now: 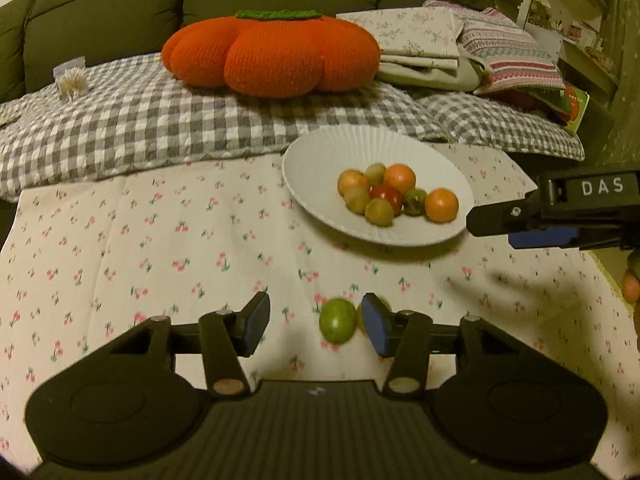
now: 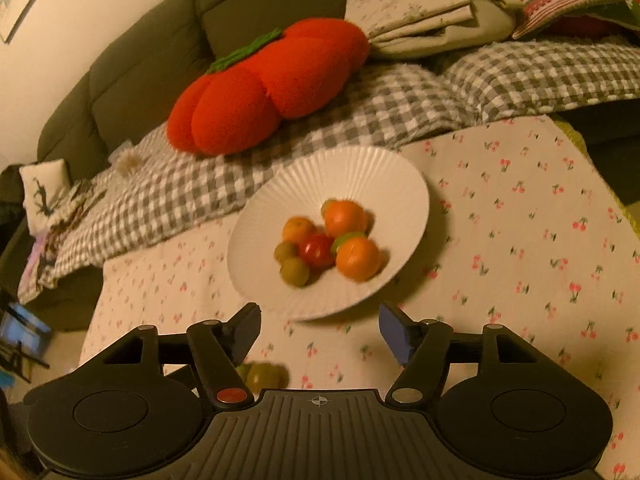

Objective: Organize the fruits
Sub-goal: 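Move both tools back toward the last lime and olive-green fruit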

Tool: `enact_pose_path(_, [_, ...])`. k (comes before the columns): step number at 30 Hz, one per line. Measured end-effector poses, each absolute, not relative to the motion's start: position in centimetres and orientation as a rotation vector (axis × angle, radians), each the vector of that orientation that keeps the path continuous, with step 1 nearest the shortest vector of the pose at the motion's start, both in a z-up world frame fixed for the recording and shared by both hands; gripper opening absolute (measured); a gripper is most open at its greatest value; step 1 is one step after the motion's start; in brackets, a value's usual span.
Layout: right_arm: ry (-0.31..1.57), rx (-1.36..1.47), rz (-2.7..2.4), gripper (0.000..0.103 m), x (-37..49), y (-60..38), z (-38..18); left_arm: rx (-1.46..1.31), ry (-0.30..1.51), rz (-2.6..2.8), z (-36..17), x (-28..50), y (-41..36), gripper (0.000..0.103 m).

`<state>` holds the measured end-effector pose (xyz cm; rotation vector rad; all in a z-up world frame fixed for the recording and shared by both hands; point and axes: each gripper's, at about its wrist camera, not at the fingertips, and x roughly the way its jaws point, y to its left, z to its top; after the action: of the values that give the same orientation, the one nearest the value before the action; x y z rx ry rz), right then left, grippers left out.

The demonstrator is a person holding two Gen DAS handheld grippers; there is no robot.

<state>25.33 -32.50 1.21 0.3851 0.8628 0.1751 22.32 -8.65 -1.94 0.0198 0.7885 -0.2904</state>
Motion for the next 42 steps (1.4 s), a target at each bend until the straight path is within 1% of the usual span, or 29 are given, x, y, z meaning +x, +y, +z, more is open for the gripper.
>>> enact_pose_path(4, [0.885,0.374,0.196,0.068,24.4,-31.7,1.0,0.035,0.816,-0.301,-2.9,21.6,-8.6,0.053])
enact_pose_path(6, [0.898,0.361,0.207,0.074,23.9,-31.1,0.9,0.065,0.825,-0.320,-3.4,21.6,-9.1,0.053])
enact_pose_path(7, [0.905,0.356,0.213,0.075,23.8,-30.9,0.8,0.082,0.824,-0.326,-3.6,21.6,-9.3,0.053])
enact_pose_path(10, [0.914,0.341,0.226,0.075,23.6,-30.3,0.6,0.128,0.828,-0.308,-4.4,22.0,-9.8,0.053])
enact_pose_path(19, [0.945,0.331,0.202,0.076,24.1,-30.2,-0.3,0.142,0.837,-0.298,-6.1,23.7,-10.3,0.051])
enact_pose_path(22, [0.949,0.323,0.205,0.076,24.1,-30.1,-0.5,0.145,0.833,-0.313,-6.6,24.1,-10.6,0.053])
enact_pose_path(27, [0.959,0.317,0.209,0.076,24.1,-29.8,-0.7,0.158,0.816,-0.325,-6.9,24.4,-11.4,0.053])
enact_pose_path(30, [0.959,0.317,0.208,0.076,24.1,-29.7,-0.7,0.147,0.809,-0.332,-7.1,24.5,-11.6,0.051])
enact_pose_path(32, [0.958,0.319,0.206,0.076,24.1,-29.8,-0.7,0.152,0.800,-0.345,-7.2,24.5,-11.8,0.046])
enact_pose_path(33, [0.958,0.320,0.206,0.076,24.1,-29.8,-0.7,0.152,0.794,-0.355,-7.2,24.4,-12.0,0.044])
enact_pose_path(37, [0.958,0.322,0.202,0.076,24.2,-29.9,-0.7,0.141,0.779,-0.397,-7.2,24.4,-12.3,0.042])
enact_pose_path(41, [0.957,0.322,0.202,0.076,24.2,-30.0,-0.7,0.163,0.767,-0.380,-7.4,24.5,-12.5,0.029])
enact_pose_path(42, [0.957,0.321,0.202,0.076,24.2,-30.0,-0.7,0.147,0.771,-0.377,-7.3,24.7,-12.4,0.029])
